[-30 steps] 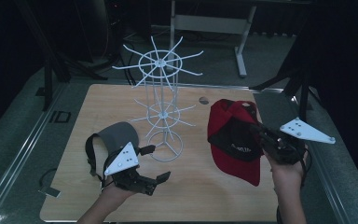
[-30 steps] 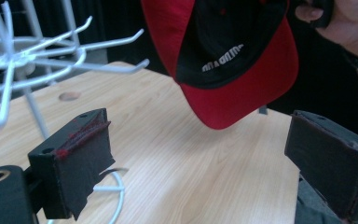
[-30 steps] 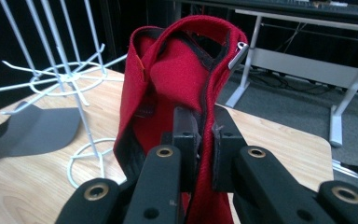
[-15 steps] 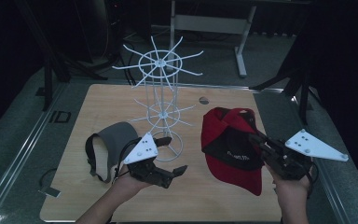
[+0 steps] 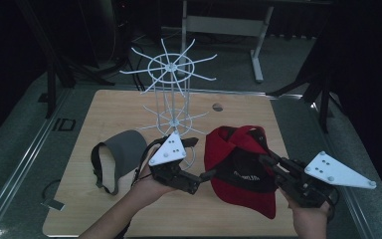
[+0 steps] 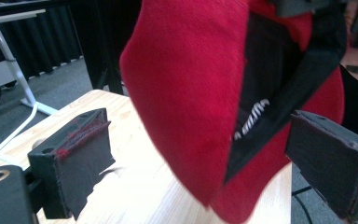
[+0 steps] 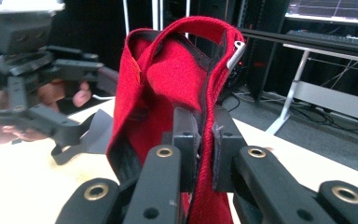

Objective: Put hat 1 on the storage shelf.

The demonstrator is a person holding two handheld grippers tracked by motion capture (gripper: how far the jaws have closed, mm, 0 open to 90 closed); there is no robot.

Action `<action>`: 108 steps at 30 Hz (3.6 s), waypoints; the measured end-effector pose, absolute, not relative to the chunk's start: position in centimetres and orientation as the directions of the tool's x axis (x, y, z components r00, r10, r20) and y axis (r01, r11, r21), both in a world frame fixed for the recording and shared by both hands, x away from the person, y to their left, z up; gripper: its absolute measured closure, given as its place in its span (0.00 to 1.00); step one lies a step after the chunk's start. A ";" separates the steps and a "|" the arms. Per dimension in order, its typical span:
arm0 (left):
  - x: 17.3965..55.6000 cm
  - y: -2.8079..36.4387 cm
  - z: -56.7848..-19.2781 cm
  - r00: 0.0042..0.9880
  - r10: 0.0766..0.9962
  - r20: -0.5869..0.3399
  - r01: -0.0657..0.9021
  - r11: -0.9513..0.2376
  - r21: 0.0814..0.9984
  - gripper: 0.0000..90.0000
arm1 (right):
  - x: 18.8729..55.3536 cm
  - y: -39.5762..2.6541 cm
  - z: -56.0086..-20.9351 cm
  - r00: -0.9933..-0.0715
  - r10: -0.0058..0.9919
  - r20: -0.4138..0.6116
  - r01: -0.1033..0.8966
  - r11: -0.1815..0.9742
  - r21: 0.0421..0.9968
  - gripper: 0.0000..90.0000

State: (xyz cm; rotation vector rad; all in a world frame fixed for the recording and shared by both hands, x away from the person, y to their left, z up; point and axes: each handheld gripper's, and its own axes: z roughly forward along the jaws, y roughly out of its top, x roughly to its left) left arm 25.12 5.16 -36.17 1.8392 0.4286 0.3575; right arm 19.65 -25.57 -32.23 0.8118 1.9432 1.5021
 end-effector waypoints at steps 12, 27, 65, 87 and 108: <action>26.5 2.6 -34.8 0.892 0.446 0.068 0.093 -0.329 0.940 0.14 | 19.5 -24.8 -32.6 -0.700 0.712 -0.061 0.134 0.214 0.968 0.92; 26.8 1.3 -34.6 0.849 0.516 0.116 0.092 -0.361 0.928 0.68 | 19.9 -24.5 -33.0 -0.701 0.710 -0.063 0.137 0.221 0.966 0.92; 25.3 -0.1 -32.3 0.829 0.534 0.169 0.035 -0.351 0.936 0.96 | 19.4 -26.5 -34.2 -0.754 0.657 0.022 0.186 0.181 0.966 0.43; 25.0 1.8 -33.4 0.914 0.378 0.150 0.007 -0.382 0.924 0.96 | 20.6 -26.7 -33.6 -0.790 0.613 -0.005 0.157 0.211 0.965 0.56; 24.7 1.5 -33.6 0.945 0.308 0.113 0.013 -0.380 0.925 0.95 | 20.7 -24.1 -33.7 -0.852 0.515 -0.089 0.112 0.346 0.932 0.98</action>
